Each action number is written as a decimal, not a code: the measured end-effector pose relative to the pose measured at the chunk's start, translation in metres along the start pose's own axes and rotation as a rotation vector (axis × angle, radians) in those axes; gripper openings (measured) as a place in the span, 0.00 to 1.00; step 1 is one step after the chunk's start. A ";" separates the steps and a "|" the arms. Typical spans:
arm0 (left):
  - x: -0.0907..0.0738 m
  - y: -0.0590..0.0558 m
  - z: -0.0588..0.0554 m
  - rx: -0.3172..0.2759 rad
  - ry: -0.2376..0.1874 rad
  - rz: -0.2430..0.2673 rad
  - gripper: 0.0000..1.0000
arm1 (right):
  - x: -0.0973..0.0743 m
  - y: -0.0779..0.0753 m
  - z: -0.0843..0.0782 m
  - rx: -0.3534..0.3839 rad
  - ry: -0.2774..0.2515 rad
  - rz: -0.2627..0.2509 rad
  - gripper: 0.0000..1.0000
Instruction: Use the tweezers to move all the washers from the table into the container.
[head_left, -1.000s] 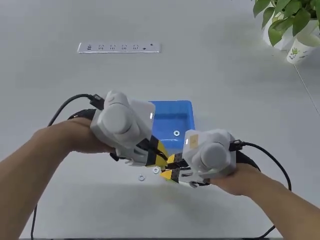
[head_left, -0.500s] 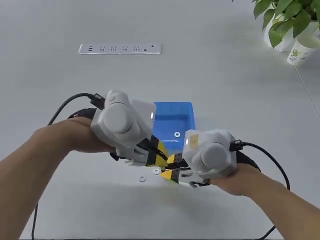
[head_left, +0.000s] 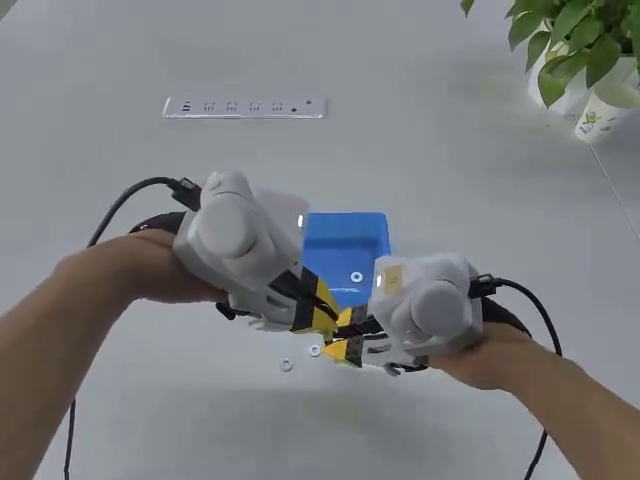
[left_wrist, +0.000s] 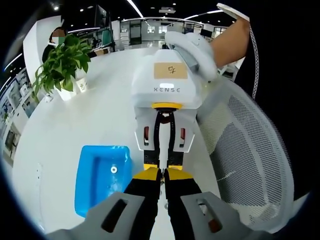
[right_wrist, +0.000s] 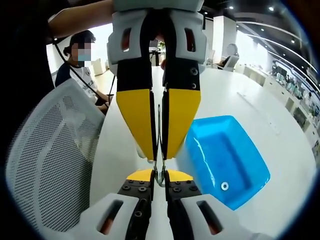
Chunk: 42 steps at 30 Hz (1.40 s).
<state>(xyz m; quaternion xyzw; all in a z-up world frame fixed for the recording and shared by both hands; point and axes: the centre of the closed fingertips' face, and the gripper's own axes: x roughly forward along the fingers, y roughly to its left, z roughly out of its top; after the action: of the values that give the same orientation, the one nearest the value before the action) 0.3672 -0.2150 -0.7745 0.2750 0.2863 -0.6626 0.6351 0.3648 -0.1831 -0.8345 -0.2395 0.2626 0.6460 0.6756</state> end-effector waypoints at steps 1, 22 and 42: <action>-0.001 0.000 0.001 0.000 -0.002 0.001 0.07 | -0.001 0.000 0.001 0.000 -0.001 -0.001 0.10; -0.027 0.020 0.033 0.007 -0.040 0.043 0.07 | -0.029 -0.023 0.030 -0.029 -0.018 -0.008 0.10; -0.031 0.063 0.040 0.044 -0.024 0.093 0.07 | -0.031 -0.071 0.035 -0.081 -0.018 -0.037 0.10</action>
<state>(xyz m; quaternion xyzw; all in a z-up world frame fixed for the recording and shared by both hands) 0.4316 -0.2249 -0.7268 0.2942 0.2510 -0.6418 0.6623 0.4368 -0.1866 -0.7885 -0.2654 0.2256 0.6457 0.6796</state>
